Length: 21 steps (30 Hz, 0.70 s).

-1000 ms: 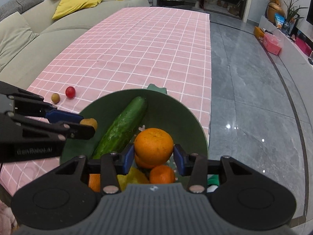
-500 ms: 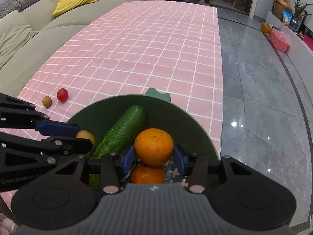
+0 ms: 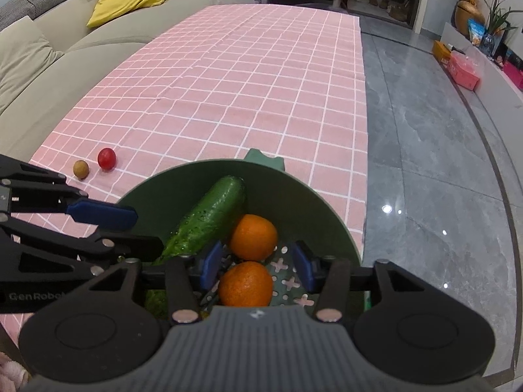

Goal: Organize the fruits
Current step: 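Carry both fruits over the colander and open both tools to drop them, then grasp another small brown fruit with the left tool while the right tool grasps the red cherry tomato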

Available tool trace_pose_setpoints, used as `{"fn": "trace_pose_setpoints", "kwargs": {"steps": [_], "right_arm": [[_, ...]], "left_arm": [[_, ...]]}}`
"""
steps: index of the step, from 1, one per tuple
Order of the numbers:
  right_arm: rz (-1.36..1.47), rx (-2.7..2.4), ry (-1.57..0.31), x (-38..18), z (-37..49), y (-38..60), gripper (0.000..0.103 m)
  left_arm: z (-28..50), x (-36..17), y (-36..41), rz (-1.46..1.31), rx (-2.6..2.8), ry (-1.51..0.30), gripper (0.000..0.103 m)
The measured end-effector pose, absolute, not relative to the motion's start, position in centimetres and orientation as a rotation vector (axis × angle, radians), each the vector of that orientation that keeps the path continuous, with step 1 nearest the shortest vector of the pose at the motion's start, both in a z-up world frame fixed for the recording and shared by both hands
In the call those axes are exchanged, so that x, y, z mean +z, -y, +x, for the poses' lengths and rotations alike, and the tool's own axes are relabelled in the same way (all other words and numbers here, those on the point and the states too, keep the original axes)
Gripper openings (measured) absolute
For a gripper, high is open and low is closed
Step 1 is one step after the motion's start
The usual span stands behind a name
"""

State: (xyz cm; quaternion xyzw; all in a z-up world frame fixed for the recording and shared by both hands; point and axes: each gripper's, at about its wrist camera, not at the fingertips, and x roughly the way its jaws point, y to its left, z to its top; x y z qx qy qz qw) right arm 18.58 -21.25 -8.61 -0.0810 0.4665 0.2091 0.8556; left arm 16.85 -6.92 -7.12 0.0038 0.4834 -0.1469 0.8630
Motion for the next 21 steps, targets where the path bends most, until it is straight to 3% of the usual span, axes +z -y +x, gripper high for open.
{"fn": "trace_pose_setpoints", "kwargs": {"steps": [13, 21], "right_arm": [[-0.095, 0.389, -0.859, -3.3, 15.8, 21.0, 0.068], [-0.072, 0.499, -0.811, -1.3, 14.6, 16.6, 0.068]], "left_arm": [[15.3, -1.9, 1.6, -0.134, -0.243, -0.879, 0.050], [13.7, -0.7, -2.2, -0.048, -0.139, -0.804, 0.050]]}}
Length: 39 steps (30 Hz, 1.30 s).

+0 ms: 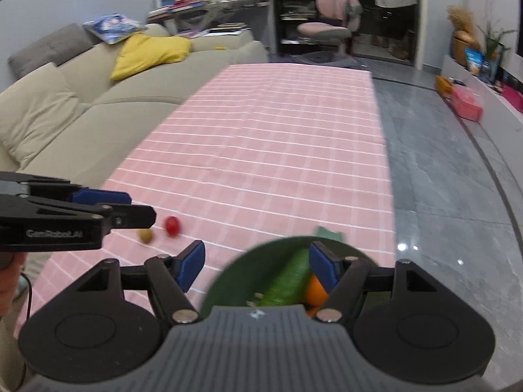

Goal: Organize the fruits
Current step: 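Grasp another small brown fruit with the left tool while the right tool grasps the red cherry tomato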

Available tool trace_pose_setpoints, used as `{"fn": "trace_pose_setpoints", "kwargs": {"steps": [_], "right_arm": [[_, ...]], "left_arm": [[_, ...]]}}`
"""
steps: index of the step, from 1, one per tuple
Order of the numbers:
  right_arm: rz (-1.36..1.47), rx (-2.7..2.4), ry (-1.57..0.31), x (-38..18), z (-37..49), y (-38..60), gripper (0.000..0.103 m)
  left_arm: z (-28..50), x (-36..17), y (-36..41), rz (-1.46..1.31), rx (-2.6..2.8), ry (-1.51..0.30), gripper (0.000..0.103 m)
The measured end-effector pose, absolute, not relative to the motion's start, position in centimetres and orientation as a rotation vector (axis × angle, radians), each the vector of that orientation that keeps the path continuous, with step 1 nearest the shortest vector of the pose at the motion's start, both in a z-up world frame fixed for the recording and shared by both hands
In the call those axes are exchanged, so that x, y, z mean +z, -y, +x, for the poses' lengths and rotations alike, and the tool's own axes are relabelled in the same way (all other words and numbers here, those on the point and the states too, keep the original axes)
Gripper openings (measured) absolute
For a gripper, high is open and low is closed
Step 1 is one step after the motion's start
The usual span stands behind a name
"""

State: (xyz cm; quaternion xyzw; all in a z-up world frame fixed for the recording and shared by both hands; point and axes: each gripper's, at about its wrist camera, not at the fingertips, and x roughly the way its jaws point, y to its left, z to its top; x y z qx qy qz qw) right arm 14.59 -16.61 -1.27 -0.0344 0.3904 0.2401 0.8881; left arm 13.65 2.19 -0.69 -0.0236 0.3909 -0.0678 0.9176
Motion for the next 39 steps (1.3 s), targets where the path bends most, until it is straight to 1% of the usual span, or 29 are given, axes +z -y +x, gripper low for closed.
{"fn": "trace_pose_setpoints", "kwargs": {"steps": [6, 8, 12, 14, 17, 22, 29, 33, 35, 37, 39], "right_arm": [[-0.126, 0.598, -0.812, -1.6, 14.6, 12.2, 0.067], [-0.146, 0.621, -0.819, -1.8, 14.6, 10.9, 0.061], [-0.183, 0.646, -0.835, -2.6, 15.3, 8.9, 0.059], [-0.198, 0.652, -0.843, -3.0, 15.9, 8.1, 0.055], [-0.212, 0.655, -0.864, -3.9, 16.8, 7.1, 0.053], [-0.229, 0.654, -0.893, -5.4, 18.4, 5.8, 0.051], [-0.251, 0.648, -0.939, -7.5, 20.6, 4.0, 0.051], [-0.261, 0.657, -0.961, -8.6, 21.8, 3.0, 0.050], [-0.264, 0.665, -0.970, -9.0, 22.4, 2.4, 0.044], [-0.265, 0.676, -0.981, -9.4, 22.8, 1.8, 0.041], [-0.264, 0.691, -0.989, -9.9, 23.2, 1.2, 0.040]], "left_arm": [[12.5, -1.0, -4.6, -0.022, -0.117, -0.795, 0.050], [12.4, -1.5, -5.3, -0.014, -0.102, -0.811, 0.050], [12.5, -2.6, -6.6, -0.026, -0.084, -0.842, 0.050], [12.3, -3.4, -7.8, -0.067, -0.078, -0.856, 0.050], [12.9, -5.0, -9.1, -0.118, -0.048, -0.908, 0.050], [13.9, -7.5, -10.8, -0.185, 0.027, -0.985, 0.050], [15.3, -9.4, -11.5, -0.203, 0.048, -1.013, 0.050], [15.8, -10.2, -12.0, -0.241, 0.050, -0.997, 0.050], [15.9, -10.6, -12.3, -0.255, 0.049, -0.980, 0.050], [16.1, -11.1, -12.4, -0.266, 0.048, -0.975, 0.050], [16.1, -11.5, -12.5, -0.272, 0.046, -0.969, 0.050]]}}
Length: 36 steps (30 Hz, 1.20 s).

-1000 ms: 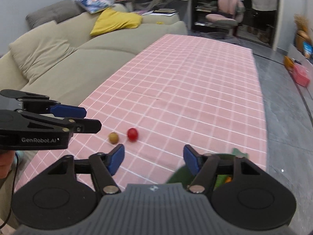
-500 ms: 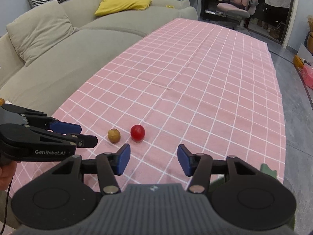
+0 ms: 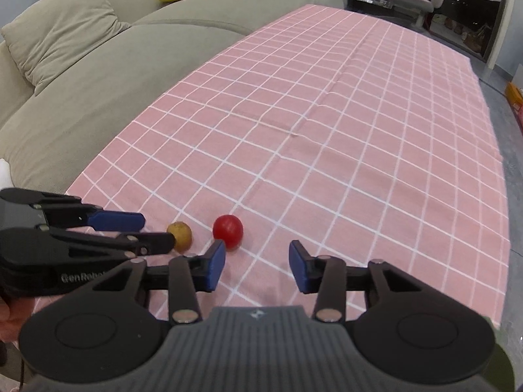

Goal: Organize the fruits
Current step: 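Grasp another small brown fruit with the left tool while the right tool grasps the red cherry tomato, then carry the brown fruit and tomato over the colander and open both tools to drop them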

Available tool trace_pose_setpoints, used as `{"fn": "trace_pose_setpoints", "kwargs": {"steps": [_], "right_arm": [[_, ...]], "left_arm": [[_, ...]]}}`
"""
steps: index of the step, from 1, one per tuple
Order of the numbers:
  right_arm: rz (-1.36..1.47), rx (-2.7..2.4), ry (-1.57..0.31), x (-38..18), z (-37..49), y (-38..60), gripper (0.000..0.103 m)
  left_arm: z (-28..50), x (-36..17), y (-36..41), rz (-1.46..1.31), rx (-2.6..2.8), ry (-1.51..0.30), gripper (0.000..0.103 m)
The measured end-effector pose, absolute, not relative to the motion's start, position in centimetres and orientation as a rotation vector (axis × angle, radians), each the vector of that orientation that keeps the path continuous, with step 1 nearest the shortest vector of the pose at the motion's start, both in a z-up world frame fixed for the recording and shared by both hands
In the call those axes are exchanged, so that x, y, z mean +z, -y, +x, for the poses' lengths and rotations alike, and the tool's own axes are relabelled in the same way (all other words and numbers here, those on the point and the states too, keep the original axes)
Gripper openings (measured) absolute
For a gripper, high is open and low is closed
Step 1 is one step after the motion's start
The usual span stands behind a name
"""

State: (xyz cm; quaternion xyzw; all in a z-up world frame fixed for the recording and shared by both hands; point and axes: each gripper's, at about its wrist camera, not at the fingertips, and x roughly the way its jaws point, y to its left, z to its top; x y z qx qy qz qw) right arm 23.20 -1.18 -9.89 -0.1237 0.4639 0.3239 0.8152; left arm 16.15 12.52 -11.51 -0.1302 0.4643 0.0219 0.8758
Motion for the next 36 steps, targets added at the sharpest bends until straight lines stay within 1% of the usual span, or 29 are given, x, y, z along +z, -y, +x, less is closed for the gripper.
{"fn": "trace_pose_setpoints", "kwargs": {"steps": [4, 5, 10, 12, 15, 21, 25, 30, 36], "right_arm": [[-0.250, 0.707, -1.009, -10.7, 24.0, 0.1, 0.040], [-0.240, 0.712, -1.018, -10.9, 24.2, -0.1, 0.040], [-0.193, 0.731, -1.060, -11.8, 25.0, -0.7, 0.040], [-0.186, 0.739, -1.072, -12.2, 25.2, -1.0, 0.040], [-0.184, 0.744, -1.085, -12.7, 25.4, -1.4, 0.040], [-0.156, 0.750, -1.118, -13.7, 25.7, -1.8, 0.032], [-0.145, 0.749, -1.134, -14.1, 25.8, -1.9, 0.023], [-0.136, 0.745, -1.125, -13.3, 25.4, -1.4, 0.023], [-0.089, 0.735, -1.063, -9.7, 24.1, 0.5, 0.022]], "left_arm": [[16.4, -12.3, -12.6, -0.284, 0.039, -0.958, 0.050], [16.5, -12.4, -12.5, -0.284, 0.032, -0.958, 0.049], [16.6, -12.8, -11.6, -0.229, -0.003, -0.968, 0.048], [16.7, -13.1, -11.6, -0.226, 0.002, -0.963, 0.042], [16.7, -13.1, -11.6, -0.233, 0.003, -0.950, 0.038], [16.9, -13.1, -11.5, -0.231, -0.008, -0.950, 0.030], [17.0, -13.2, -11.6, -0.247, 0.002, -0.949, 0.030], [16.7, -12.5, -11.7, -0.257, 0.021, -0.950, 0.030], [15.9, -9.6, -11.3, -0.251, 0.015, -0.908, 0.030]]}}
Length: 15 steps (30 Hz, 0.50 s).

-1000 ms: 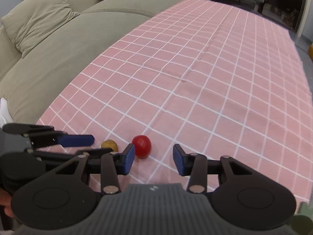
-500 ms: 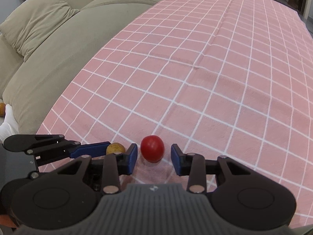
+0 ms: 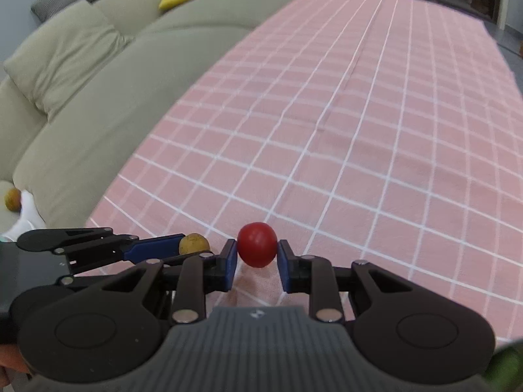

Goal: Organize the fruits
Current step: 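Carry the brown fruit and tomato over the colander and open both tools to drop them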

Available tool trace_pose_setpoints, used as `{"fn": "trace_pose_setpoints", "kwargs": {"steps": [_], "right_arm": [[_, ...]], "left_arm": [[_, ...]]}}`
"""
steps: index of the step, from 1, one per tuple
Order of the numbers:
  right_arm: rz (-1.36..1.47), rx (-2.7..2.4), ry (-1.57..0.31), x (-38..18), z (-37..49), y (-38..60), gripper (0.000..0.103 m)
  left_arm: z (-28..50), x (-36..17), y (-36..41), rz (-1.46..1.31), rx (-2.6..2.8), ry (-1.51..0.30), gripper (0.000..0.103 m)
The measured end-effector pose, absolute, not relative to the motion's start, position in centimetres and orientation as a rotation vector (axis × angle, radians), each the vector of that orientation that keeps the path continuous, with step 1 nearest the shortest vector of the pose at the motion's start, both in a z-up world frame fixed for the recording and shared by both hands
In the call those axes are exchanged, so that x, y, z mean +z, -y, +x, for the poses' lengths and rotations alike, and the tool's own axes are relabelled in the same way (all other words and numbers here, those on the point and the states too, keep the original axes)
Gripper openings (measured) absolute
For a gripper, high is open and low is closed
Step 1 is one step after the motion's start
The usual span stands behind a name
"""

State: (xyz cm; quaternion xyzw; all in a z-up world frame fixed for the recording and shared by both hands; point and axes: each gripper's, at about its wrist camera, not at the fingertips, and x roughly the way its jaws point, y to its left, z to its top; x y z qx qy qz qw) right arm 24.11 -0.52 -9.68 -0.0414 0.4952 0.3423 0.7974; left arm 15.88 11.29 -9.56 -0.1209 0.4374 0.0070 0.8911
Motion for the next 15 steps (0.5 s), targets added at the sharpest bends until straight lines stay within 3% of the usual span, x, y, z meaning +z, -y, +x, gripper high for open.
{"fn": "trace_pose_setpoints", "kwargs": {"steps": [15], "right_arm": [[-0.012, 0.633, -0.856, 0.6, 16.5, 13.0, 0.023]], "left_arm": [[12.6, -0.1, -3.7, -0.208, -0.161, -0.753, 0.030]]}}
